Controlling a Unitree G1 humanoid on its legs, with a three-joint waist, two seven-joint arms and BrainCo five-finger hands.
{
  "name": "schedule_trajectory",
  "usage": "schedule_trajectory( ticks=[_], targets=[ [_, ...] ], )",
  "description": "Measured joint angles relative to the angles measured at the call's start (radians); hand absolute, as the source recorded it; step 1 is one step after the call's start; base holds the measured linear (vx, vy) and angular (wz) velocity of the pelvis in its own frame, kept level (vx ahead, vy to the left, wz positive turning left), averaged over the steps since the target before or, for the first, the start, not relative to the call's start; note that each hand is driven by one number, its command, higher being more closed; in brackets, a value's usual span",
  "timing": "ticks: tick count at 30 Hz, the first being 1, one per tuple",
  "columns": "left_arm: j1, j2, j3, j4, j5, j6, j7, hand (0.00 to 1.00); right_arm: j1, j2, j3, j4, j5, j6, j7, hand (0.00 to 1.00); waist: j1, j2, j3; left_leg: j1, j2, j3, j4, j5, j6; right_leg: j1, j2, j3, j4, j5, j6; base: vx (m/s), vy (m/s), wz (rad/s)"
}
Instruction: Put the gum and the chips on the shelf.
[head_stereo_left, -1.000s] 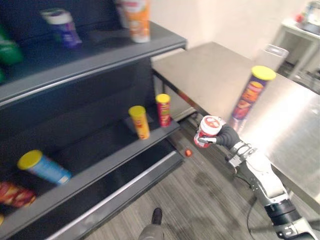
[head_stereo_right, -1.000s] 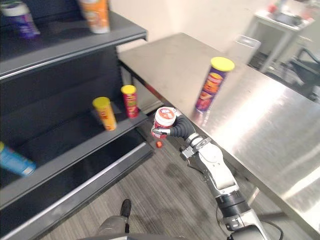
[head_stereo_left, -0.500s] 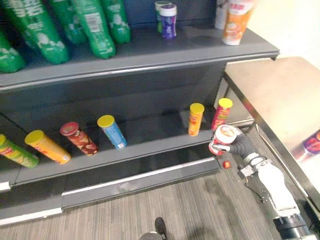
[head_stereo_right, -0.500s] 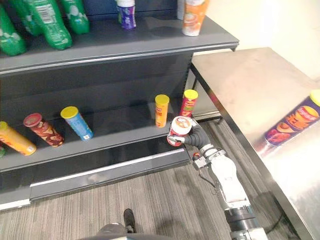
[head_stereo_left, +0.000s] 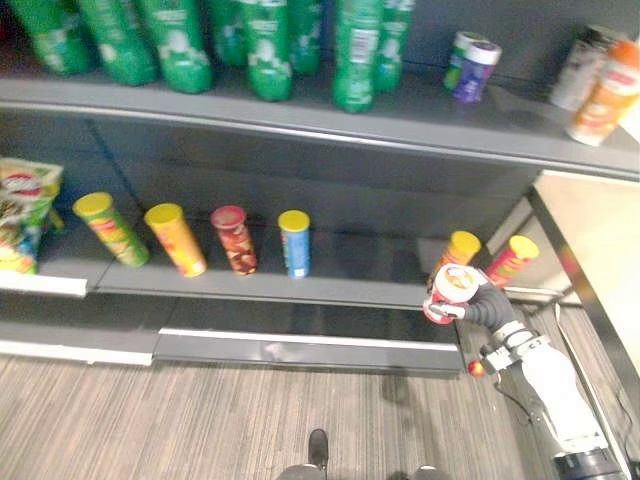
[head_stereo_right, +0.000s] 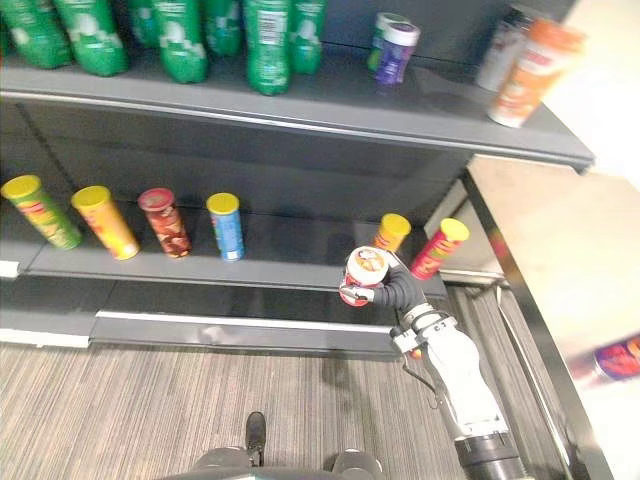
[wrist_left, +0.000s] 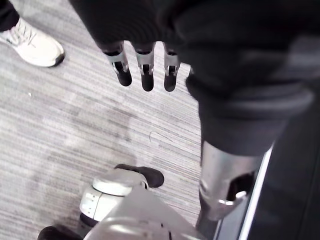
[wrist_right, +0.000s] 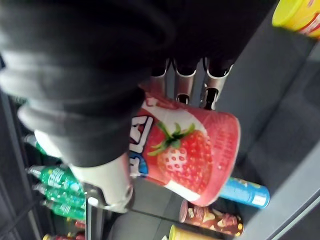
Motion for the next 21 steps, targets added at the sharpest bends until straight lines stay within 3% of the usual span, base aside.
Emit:
schedule_trajectory(
  ticks=[2, 3, 4, 7, 10, 14, 21],
  targets=[
    [-0.005, -0.001, -0.009, 0.000, 0.000, 0.001, -0.006, 0.00, -0.015, 0.000, 0.012, -0.005, 0.002, -0.006, 0.007, 1.00, 0.013, -0.007, -0.001, -0.025, -0.003, -0.008, 0.020, 0.003, -0.005, 0.001, 0.011, 0.027, -0.096, 0.013, 0.015, 0.07, -0.113, 0.70],
    [-0.004, 0.001, -0.008, 0.001, 0.000, 0.001, -0.007, 0.00, -0.036, 0.000, 0.016, -0.014, 0.003, -0.014, 0.012, 1.00, 0.025, -0.029, 0.006, -0.034, -0.019, -0.006, 0.025, 0.013, -0.019, 0.002, 0.001, 0.019, -0.155, 0.010, 0.015, 0.02, -0.134, 0.50],
    [-0.006, -0.002, -0.006, 0.005, 0.000, 0.003, -0.006, 0.00, -0.050, 0.000, 0.016, -0.015, 0.004, -0.019, 0.013, 1.00, 0.025, -0.033, 0.012, -0.035, -0.021, -0.009, 0.024, 0.022, -0.030, 0.007, -0.002, 0.016, -0.163, 0.035, 0.051, 0.01, -0.143, 0.51],
    [0.014, -0.017, 0.000, 0.007, 0.000, 0.001, -0.003, 0.00, -0.063, 0.000, 0.040, -0.014, 0.008, -0.021, 0.015, 1.00, 0.027, -0.005, 0.008, -0.025, 0.013, -0.005, -0.019, 0.046, -0.063, 0.023, 0.028, -0.022, -0.197, 0.050, 0.041, 0.04, -0.147, 0.35],
    [0.040, -0.029, 0.026, 0.023, 0.001, 0.000, -0.002, 0.00, -0.071, 0.002, 0.081, -0.008, 0.008, -0.018, 0.032, 1.00, 0.028, -0.003, 0.005, -0.019, 0.054, 0.004, -0.036, 0.069, -0.094, 0.055, 0.069, -0.038, -0.261, 0.101, 0.035, 0.09, -0.169, -0.02],
    [0.040, -0.065, 0.029, 0.021, 0.002, -0.016, -0.006, 0.00, -0.070, 0.004, 0.100, 0.032, 0.007, -0.009, 0.045, 1.00, 0.024, 0.012, -0.004, 0.013, 0.072, 0.029, -0.039, 0.066, -0.107, 0.087, 0.082, -0.033, -0.271, 0.110, 0.026, 0.12, -0.102, -0.12],
    [0.033, -0.053, 0.018, 0.020, 0.044, -0.026, -0.004, 0.00, -0.071, 0.006, 0.103, 0.036, 0.006, -0.009, 0.033, 1.00, 0.008, 0.026, -0.013, 0.048, 0.077, 0.058, -0.041, 0.056, -0.121, 0.116, 0.086, -0.010, -0.280, 0.111, 0.026, 0.10, -0.035, -0.12]
  ],
)
